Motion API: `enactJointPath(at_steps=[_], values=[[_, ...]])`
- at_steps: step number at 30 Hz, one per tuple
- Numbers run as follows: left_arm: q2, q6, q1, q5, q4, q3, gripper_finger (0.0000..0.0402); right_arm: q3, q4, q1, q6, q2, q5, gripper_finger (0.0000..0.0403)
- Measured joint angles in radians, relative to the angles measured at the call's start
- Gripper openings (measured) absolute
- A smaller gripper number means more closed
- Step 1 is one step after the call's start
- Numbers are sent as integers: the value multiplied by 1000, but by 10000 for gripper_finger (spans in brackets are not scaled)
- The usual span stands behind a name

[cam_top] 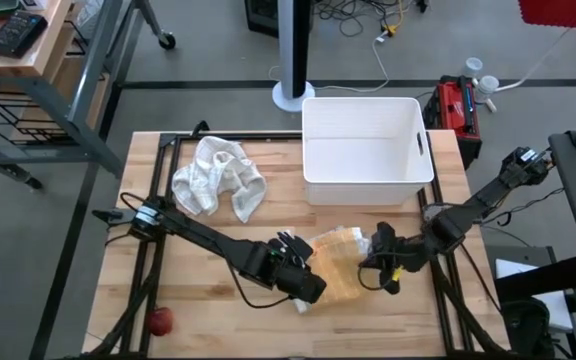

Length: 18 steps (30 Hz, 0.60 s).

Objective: Fold towel
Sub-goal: Stack the yellow squared towel on top of the white striped towel

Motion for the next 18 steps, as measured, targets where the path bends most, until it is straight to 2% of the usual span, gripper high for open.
enactJointPath(at_steps=[6, 11, 18], values=[[-2, -60, 5, 45, 2, -63, 0, -1, 9, -39, -42, 93, -6, 7], [-3, -98, 5, 46, 14, -119, 0, 2, 13, -60, -68, 178, -10, 7], [-6, -98, 16, 32, 14, -129, 0, 10, 45, -99, -111, 263, -10, 7]])
